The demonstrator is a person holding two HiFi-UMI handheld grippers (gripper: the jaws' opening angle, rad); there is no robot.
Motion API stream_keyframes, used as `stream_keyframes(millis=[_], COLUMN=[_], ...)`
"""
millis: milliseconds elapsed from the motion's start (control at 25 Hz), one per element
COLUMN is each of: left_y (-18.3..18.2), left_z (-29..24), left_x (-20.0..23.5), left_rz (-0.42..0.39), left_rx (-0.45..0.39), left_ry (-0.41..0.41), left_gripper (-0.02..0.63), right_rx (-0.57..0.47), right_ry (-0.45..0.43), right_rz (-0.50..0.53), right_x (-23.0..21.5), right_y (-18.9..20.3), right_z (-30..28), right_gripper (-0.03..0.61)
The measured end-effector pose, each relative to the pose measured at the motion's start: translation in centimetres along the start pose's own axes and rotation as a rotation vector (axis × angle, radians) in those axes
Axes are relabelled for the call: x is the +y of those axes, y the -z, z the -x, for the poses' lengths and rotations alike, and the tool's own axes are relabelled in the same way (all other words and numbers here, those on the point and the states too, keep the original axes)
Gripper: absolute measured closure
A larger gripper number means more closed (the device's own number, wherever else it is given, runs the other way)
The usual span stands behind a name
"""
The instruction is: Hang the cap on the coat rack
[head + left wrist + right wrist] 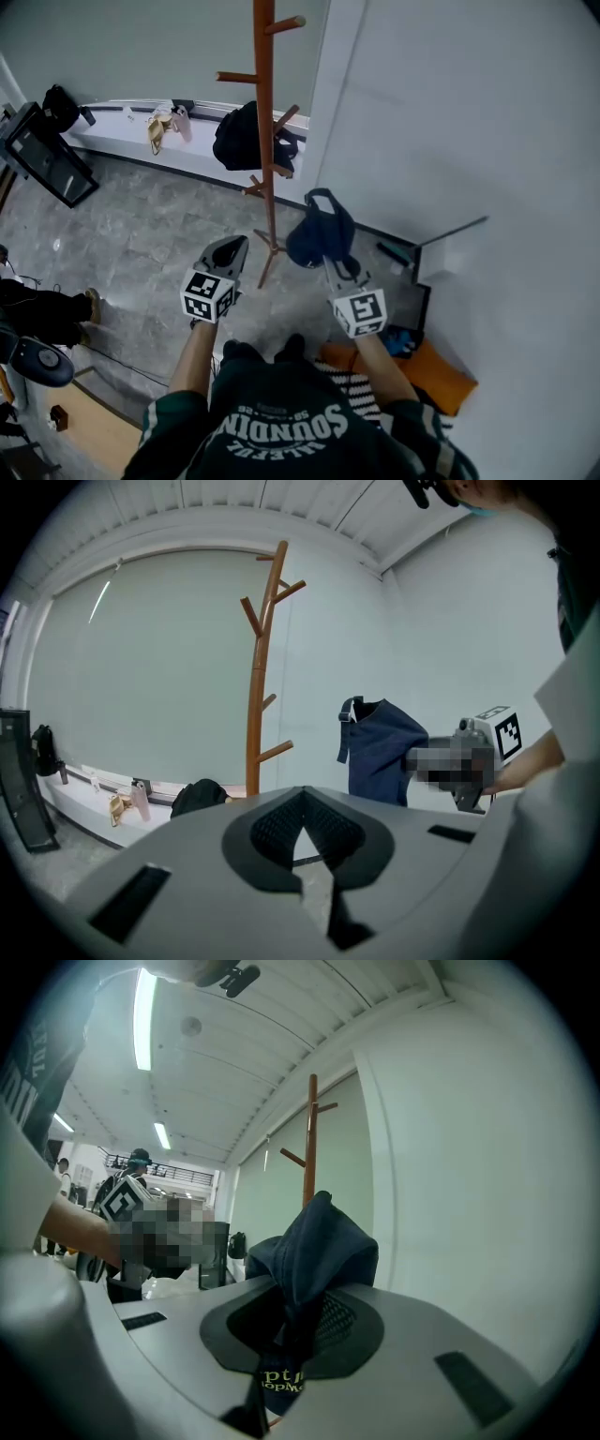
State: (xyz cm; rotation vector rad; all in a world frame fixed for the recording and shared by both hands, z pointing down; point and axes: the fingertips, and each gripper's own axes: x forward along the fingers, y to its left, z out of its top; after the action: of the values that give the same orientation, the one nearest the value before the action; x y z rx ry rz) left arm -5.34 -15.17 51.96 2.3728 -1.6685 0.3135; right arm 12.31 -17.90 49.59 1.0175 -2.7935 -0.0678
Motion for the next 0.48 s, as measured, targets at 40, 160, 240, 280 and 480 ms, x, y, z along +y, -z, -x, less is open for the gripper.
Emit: stream_keyframes(millis=[40, 160, 240, 280, 480], left_y=[-0.2, -0.5, -0.9, -1.1, -1.8], left_z=[0.0, -0.3, -0.9, -1.2, -2.5], left_x=[0.0, 0.0, -0.2, -0.1, 0.8], left_rz=[0.003, -0.002, 0.002, 0.003, 0.009], left_rx=[-0.006, -0.012, -0.011, -0.012, -0.027], left_ry=[-0.014, -0.033, -0.033, -0.034, -0.024], left_gripper=[0.614, 0.614, 0.614, 0.614, 0.614], right_rx=[-0.002, -0.003, -0.001, 0.0, -0.009], right_ry=[-0.013, -0.04, -0.053, -0.06, -0.084], right_rz=[0.004, 0.02, 0.022, 0.02, 0.032], right_x=[-0.1, -0.3, -0.7, -0.8, -0.6], right_y=[-0.1, -0.3, -0.2, -0.2, -0.8], right_z=[-0.2, -0.7, -1.1, -1.3, -2.5], right_gripper=[0.545, 0.545, 0.545, 0.545, 0.545])
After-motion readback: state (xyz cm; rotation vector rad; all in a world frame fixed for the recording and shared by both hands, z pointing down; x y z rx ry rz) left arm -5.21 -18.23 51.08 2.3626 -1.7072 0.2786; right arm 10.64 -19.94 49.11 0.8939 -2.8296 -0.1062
